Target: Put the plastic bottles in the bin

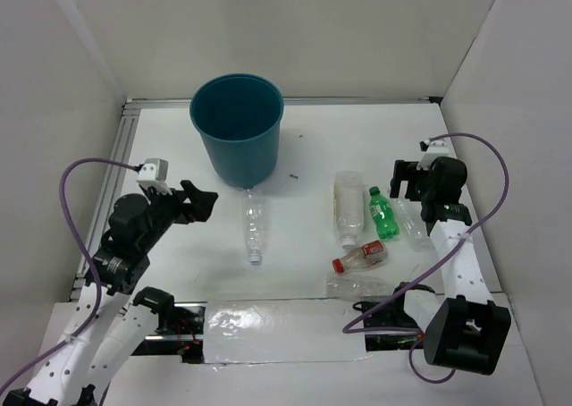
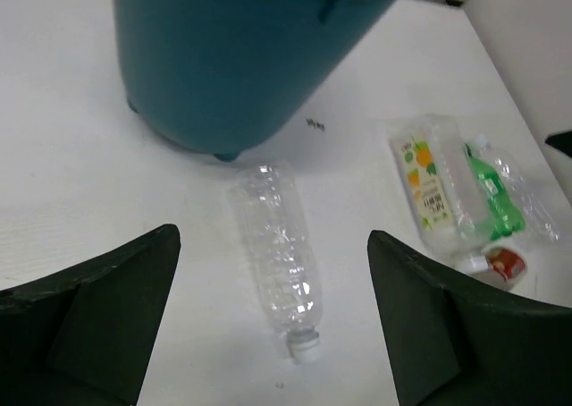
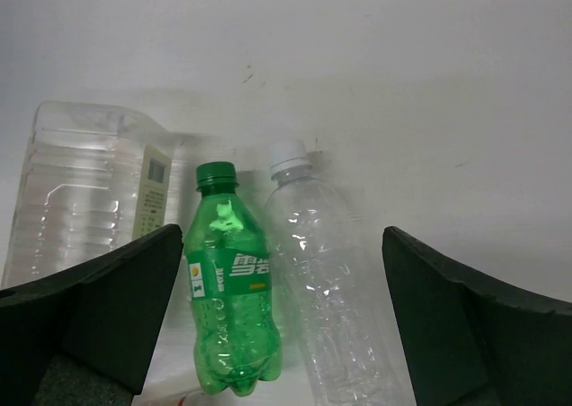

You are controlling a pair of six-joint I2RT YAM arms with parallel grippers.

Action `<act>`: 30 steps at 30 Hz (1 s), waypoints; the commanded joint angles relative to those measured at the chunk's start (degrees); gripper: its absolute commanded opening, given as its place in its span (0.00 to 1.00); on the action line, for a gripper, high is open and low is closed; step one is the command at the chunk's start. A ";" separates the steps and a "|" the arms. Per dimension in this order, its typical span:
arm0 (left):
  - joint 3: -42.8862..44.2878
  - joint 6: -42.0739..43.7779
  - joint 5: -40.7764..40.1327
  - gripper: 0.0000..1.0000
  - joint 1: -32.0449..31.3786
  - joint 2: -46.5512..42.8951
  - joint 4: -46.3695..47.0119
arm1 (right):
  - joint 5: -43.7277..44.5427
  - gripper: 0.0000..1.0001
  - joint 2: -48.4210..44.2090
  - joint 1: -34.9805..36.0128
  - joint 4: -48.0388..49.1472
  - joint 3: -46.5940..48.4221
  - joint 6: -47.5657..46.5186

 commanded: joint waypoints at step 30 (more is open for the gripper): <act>17.01 -12.86 -36.54 1.00 -29.17 59.88 -3.87 | -18.41 0.82 -0.43 -3.33 -7.31 2.79 -9.76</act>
